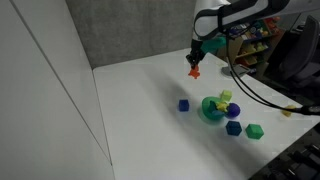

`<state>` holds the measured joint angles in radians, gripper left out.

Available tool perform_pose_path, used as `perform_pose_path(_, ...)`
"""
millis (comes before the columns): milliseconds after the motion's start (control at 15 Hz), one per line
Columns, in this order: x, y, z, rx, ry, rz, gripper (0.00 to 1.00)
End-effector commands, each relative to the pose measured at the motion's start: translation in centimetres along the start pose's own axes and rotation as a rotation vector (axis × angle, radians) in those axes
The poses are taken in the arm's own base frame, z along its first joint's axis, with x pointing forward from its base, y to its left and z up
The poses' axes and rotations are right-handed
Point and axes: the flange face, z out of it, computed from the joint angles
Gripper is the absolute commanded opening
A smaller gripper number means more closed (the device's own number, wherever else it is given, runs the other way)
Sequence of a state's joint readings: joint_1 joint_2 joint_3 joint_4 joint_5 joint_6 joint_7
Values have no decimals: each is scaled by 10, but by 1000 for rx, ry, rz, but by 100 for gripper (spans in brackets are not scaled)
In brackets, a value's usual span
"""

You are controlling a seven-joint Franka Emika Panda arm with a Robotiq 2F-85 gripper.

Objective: Put the orange rubber toy in the light green block

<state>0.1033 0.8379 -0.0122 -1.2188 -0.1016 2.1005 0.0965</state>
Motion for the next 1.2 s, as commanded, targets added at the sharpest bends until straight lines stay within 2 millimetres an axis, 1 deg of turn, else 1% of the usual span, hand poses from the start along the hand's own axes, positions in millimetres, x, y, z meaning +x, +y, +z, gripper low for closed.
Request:
perform_pose_path(0, -26, 44, -25, -3, -53, 79, 6)
perform_pose_path(133, -42, 67, -34, -10, -72, 106, 5)
perform_pose_path(267, -60, 85, -40, -18, -83, 129, 5)
perform_pose_path(533, -93, 120, -42, -19, -79, 180, 5)
perform_pose_path(800, -117, 160, -26, -14, -67, 251, 5)
perform_pose_path(933, -126, 180, -13, -14, -49, 288, 5)
perform_pose_path(1133, -135, 201, 10, -16, -30, 325, 5)
